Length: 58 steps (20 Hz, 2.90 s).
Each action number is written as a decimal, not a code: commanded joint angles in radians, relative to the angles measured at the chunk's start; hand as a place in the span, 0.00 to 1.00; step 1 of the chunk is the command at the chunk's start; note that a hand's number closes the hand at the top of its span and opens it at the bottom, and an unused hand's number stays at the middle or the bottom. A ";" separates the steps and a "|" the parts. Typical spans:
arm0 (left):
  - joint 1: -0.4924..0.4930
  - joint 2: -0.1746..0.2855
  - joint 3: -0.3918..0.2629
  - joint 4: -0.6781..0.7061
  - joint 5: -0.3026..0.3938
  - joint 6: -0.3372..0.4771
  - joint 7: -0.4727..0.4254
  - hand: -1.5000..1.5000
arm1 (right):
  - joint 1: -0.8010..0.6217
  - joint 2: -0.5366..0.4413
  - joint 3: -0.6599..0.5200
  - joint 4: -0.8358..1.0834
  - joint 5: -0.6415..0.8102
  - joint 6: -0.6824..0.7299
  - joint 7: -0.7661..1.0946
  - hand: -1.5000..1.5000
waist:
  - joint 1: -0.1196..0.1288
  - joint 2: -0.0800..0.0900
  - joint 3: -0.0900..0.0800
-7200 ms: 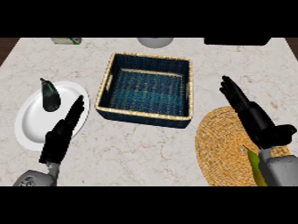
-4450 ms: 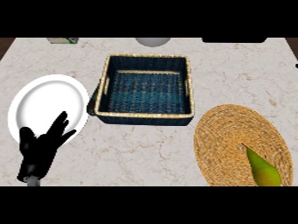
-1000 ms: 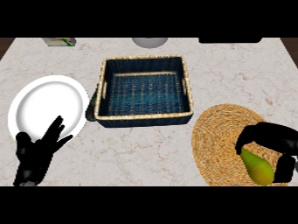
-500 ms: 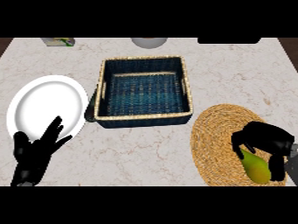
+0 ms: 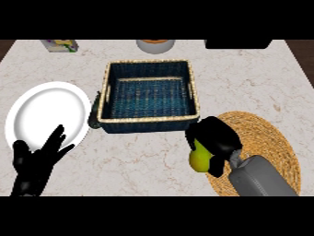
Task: Pick the pear from the placemat and place it in the basket
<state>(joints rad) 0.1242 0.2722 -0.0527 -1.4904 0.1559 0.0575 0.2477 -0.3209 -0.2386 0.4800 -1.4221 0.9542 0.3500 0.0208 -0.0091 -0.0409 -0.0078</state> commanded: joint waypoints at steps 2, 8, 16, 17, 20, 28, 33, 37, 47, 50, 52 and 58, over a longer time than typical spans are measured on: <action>0.031 0.010 -0.006 0.037 -0.007 -0.005 0.028 0.50 | -0.011 0.229 0.016 -0.090 -0.004 -0.115 0.290 1.00 | 0.005 0.011 0.004; 0.022 -0.011 -0.027 0.043 -0.004 -0.004 0.044 0.50 | -0.059 0.236 0.038 -0.301 -0.152 -0.424 0.479 1.00 | 0.025 0.011 0.009; 0.018 0.004 -0.042 0.046 -0.023 -0.009 0.046 0.50 | -0.290 0.238 0.098 -0.398 -0.049 -0.603 0.949 1.00 | 0.049 0.008 -0.002; 0.010 -0.001 -0.046 0.044 -0.022 -0.011 0.044 0.50 | -0.329 0.238 0.104 -0.400 -0.032 -0.611 1.018 1.00 | 0.046 0.010 -0.002; 0.001 0.004 -0.040 0.047 -0.019 -0.010 0.055 0.50 | -0.468 0.238 0.094 -0.389 0.022 -0.620 1.185 1.00 | 0.052 0.011 -0.002; -0.001 -0.007 -0.060 0.042 -0.031 -0.012 0.048 0.50 | -0.804 0.238 -0.009 -0.227 0.016 -0.543 1.420 1.00 | 0.069 0.026 0.000; -0.024 -0.032 -0.077 0.072 -0.050 0.005 0.043 0.50 | -0.964 0.238 -0.064 -0.060 -0.017 -0.524 1.446 1.00 | 0.063 0.037 0.001; -0.010 -0.013 -0.052 0.063 -0.033 -0.010 0.037 0.50 | -1.046 0.238 -0.104 0.060 -0.049 -0.547 1.435 1.00 | 0.062 0.041 0.003; -0.012 -0.025 -0.049 0.052 -0.040 0.002 0.047 0.50 | -0.996 0.238 -0.201 0.197 -0.178 -0.775 1.304 1.00 | 0.051 0.048 0.007; 0.003 -0.026 -0.039 0.096 -0.037 -0.014 0.008 0.50 | -0.970 0.238 -0.170 0.211 -0.190 -0.839 1.268 1.00 | 0.047 0.046 0.006; -0.037 -0.002 0.000 0.083 -0.015 -0.020 0.032 0.50 | -0.953 0.238 -0.192 0.282 -0.213 -0.871 1.201 1.00 | 0.047 0.050 0.006; 0.035 -0.008 -0.027 0.054 -0.038 -0.025 0.024 0.50 | -0.888 0.238 -0.114 0.276 -0.221 -0.953 1.198 1.00 | 0.039 0.042 0.007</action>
<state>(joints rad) 0.0907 0.2694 -0.0529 -1.4733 0.1351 0.0425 0.2502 -1.2364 -0.0065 0.3507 -1.1585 0.7386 -0.4835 1.0926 0.0371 -0.0019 0.0086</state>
